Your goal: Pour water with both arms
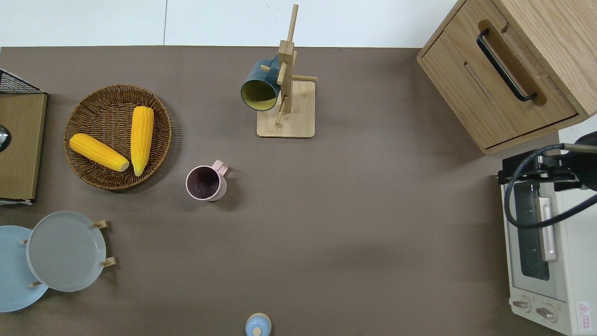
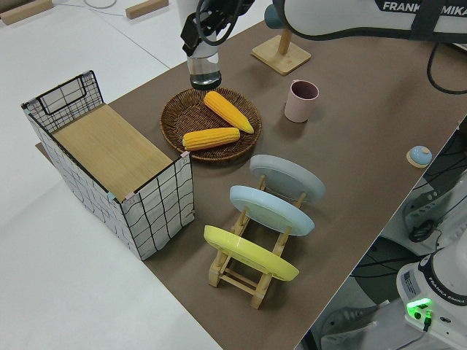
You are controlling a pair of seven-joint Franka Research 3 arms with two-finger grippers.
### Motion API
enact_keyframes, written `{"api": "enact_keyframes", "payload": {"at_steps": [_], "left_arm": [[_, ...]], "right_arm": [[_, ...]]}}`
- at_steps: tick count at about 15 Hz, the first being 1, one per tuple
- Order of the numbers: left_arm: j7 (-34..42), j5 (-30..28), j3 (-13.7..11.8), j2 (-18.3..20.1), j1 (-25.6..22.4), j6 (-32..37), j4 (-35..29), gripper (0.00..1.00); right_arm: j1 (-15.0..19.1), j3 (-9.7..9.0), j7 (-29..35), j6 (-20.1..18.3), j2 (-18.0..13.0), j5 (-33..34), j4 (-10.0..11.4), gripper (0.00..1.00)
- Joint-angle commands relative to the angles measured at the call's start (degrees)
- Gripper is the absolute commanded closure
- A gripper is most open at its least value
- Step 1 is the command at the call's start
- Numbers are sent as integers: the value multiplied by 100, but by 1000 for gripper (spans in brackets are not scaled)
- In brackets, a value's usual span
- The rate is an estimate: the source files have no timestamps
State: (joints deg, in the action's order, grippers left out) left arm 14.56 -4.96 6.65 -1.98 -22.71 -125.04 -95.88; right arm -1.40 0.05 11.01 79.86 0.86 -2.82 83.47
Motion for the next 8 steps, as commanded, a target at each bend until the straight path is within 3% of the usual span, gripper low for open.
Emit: {"api": "enact_keyframes", "payload": {"at_steps": [1,5,8], "left_arm": [[625,-311,38,-855,-391,-125,1078,1000],[1426,-787,47,-1462,-787,-371,1571,1000],[1935,-1024,47,-1639,-1042,-662,1598,1000]], "right_arm": [[9,13,-117,117,-69,-70,126,13],[9,4,-117,117,-69,-70,126,13],[9,13,-117,117,-69,-70,126,13]]}}
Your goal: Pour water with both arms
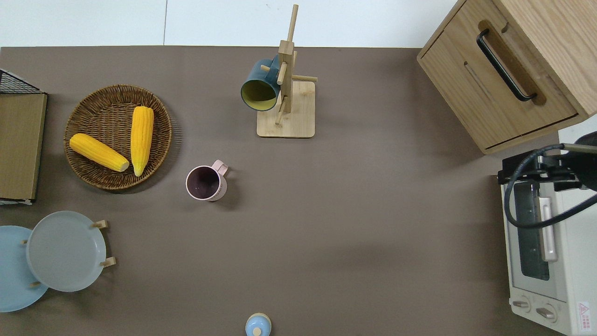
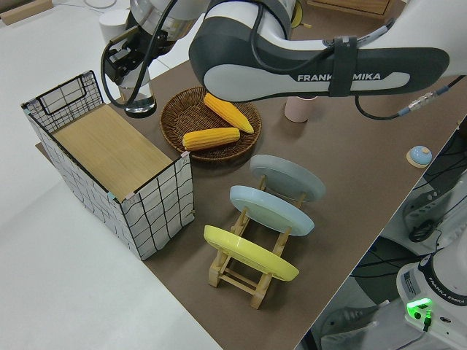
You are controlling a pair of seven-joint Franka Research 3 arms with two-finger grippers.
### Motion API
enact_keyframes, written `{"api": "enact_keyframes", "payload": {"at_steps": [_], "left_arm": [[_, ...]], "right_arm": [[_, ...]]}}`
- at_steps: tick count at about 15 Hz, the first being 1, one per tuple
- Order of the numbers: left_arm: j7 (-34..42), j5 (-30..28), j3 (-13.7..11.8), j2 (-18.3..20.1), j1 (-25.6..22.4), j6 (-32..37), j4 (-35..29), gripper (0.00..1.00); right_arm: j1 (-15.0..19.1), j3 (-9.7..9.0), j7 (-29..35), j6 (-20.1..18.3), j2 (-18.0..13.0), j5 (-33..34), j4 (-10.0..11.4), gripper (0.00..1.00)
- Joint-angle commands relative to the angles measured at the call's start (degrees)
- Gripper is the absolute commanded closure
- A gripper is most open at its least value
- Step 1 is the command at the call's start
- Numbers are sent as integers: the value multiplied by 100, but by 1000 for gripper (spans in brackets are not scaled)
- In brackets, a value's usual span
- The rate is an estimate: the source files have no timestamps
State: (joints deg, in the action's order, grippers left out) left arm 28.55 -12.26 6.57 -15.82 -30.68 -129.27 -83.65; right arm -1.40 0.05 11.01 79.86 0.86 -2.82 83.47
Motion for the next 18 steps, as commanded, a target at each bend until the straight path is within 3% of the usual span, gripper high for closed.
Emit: {"api": "enact_keyframes", "payload": {"at_steps": [1,4,6,10,15,18], "left_arm": [[807,-425,63,-298,-367,-283,376,1000],[1572,-1328,72,-421,-570,-301,305,1000],[1907,-1603,72,-509,-632,-519,253,1000],[2031,-1604,107,-501,-641,-1126,-326,1000],[2198,-1806,116,-509,-650,-1171,-477,994],[2287,-1806,116,-571,-720,-1171,-477,926]], "right_arm": [[9,13,-117,117,-69,-70,126,13],[9,13,-117,117,-69,-70,126,13],[9,4,-117,117,-69,-70,126,13],[9,13,-117,117,-69,-70,126,13],[9,4,-117,117,-69,-70,126,13],[9,13,-117,117,-69,-70,126,13]]}}
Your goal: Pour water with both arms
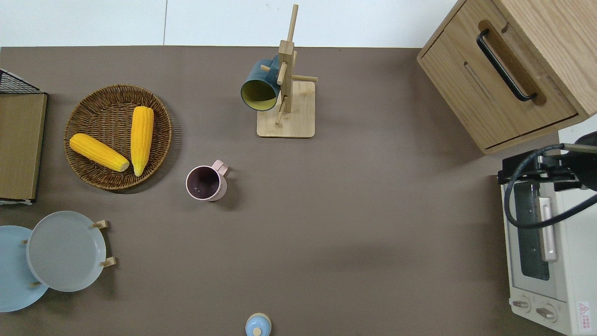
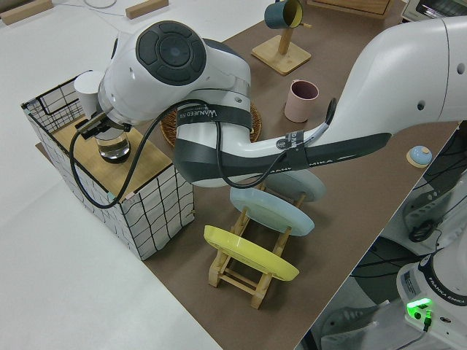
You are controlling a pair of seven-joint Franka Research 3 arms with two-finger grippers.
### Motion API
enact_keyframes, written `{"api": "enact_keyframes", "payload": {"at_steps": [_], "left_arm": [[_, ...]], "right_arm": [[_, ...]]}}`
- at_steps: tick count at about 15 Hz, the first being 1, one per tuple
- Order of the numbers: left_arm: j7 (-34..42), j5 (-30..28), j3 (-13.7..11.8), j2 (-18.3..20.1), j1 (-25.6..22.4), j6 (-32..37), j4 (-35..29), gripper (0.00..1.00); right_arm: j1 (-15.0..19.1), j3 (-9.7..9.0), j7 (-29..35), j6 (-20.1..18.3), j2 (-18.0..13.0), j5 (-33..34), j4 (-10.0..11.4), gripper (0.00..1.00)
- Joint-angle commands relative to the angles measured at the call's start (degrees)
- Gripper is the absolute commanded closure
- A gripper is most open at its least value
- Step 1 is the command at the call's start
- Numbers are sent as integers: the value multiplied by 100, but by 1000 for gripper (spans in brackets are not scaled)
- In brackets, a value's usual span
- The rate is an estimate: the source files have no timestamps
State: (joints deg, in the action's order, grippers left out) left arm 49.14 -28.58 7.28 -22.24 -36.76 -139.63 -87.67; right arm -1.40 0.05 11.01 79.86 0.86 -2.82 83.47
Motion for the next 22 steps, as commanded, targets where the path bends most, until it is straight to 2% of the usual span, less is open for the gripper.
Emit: {"api": "enact_keyframes", "payload": {"at_steps": [1,2,3,4,5,9,11,13,15,18,22], "left_arm": [[237,-174,45,62,-112,-135,-75,915],[237,-174,45,53,-121,-135,-75,838],[228,-165,45,44,-121,-135,-67,533],[228,-165,45,44,-121,-135,-66,122],[228,-165,45,44,-121,-126,-66,6],[140,-78,19,70,-130,49,4,2],[53,-25,1,88,-138,504,161,0],[-367,360,-7,97,-156,1041,389,0],[-781,1027,-7,141,-139,1437,574,0],[-827,1547,-16,202,-156,1841,628,2],[-896,2225,1,544,-103,2421,628,0]], "right_arm": [[9,13,-116,117,-69,-69,126,13],[9,13,-116,117,-69,-69,126,13],[9,13,-116,117,-69,-69,126,13],[9,13,-116,117,-69,-69,126,13],[9,13,-116,117,-69,-69,126,13],[9,13,-116,117,-69,-69,126,13],[9,13,-116,117,-69,-69,125,13],[9,13,-116,117,-69,-69,126,13],[9,13,-116,117,-69,-69,126,13],[9,13,-116,117,-69,-69,126,13],[9,13,-116,117,-69,-69,126,13]]}}
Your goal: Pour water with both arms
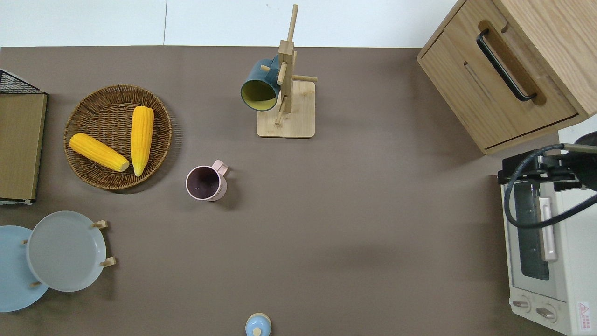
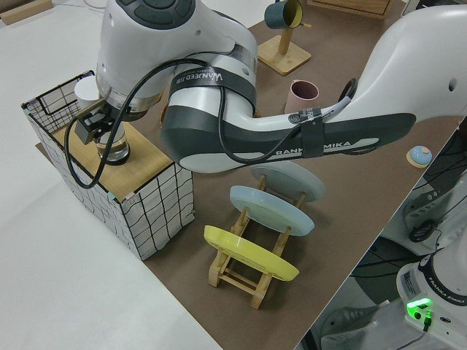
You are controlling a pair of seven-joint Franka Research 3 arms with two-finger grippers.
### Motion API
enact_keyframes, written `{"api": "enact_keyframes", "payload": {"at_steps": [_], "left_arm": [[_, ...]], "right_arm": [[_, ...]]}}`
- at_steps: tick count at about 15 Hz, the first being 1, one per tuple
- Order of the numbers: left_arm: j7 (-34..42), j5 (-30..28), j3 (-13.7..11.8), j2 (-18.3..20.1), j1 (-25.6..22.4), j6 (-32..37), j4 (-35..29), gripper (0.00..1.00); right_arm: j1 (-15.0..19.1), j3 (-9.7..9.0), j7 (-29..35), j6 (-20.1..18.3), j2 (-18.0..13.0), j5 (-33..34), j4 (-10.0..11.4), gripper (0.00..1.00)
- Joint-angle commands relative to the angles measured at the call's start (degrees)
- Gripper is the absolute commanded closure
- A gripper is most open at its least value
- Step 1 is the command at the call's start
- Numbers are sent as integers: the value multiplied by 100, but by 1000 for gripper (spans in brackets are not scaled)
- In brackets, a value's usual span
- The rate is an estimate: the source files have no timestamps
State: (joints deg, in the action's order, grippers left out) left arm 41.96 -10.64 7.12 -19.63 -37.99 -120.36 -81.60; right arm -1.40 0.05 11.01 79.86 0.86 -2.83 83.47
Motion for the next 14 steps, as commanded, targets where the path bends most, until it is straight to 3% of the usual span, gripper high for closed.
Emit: {"api": "enact_keyframes", "payload": {"at_steps": [1,7,14], "left_arm": [[-336,440,27,414,37,670,12,0],[-1565,914,202,1074,361,1708,-40,0],[-3464,1485,211,1207,1819,2323,-67,0]], "right_arm": [[9,13,-116,117,-69,-69,125,13],[9,13,-116,117,-69,-69,125,13],[9,13,-116,117,-69,-69,125,13]]}}
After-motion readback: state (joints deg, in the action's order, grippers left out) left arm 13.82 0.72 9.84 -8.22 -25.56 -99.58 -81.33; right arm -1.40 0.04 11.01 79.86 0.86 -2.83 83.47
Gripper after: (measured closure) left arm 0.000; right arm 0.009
